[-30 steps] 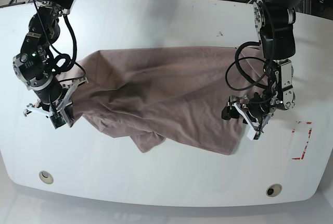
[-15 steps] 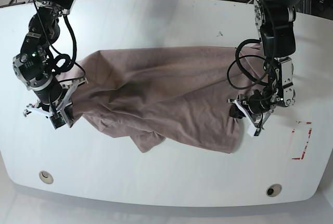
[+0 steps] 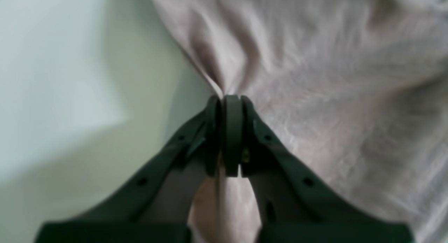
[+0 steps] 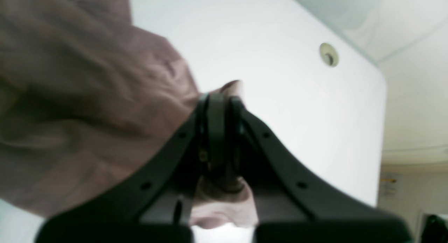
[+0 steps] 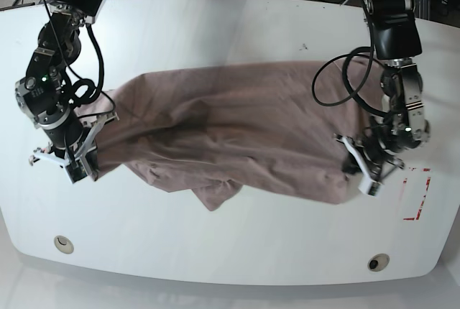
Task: Layout the t-shirt on the table in an organized manner, then fold the t-shirt properly
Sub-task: 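Lift the shirt with both grippers and pull it taut between them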
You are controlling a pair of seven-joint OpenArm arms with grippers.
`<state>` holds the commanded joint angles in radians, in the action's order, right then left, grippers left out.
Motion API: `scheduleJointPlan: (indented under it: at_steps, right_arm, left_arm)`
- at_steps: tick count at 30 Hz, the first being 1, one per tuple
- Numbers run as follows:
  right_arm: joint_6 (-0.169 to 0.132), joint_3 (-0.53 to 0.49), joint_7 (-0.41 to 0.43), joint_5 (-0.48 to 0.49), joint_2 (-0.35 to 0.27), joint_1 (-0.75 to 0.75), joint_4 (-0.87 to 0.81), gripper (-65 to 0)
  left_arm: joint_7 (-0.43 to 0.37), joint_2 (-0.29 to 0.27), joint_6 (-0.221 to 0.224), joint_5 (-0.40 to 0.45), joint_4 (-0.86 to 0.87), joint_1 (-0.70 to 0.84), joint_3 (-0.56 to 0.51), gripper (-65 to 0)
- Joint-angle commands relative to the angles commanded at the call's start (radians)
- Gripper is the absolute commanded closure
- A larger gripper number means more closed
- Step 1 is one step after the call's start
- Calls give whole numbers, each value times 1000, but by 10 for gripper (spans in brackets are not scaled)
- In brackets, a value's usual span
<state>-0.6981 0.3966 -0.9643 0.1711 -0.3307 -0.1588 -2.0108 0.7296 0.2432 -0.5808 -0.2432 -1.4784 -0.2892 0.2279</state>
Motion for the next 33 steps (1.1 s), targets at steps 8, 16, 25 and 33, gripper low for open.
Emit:
scheduleJointPlan:
  at_steps: [8, 16, 25, 33]
  right_arm:
    - [0, -8, 0, -100, -5, -112, 60, -3]
    - [0, -11, 0, -114, -12, -230, 160, -3]
    - [0, -55, 0, -114, -52, -431, 275, -3]
    - [0, -121, 0, -114, -80, -594, 328, -3]
  left_arm:
    - [49, 32, 0, 0, -206, -31, 91, 0]
    - [117, 51, -2, -2, -351, -123, 127, 0]
    - [247, 61, -2, -2, -407, -359, 132, 0]
    - [318, 63, -2, -2, -405, -577, 130, -3]
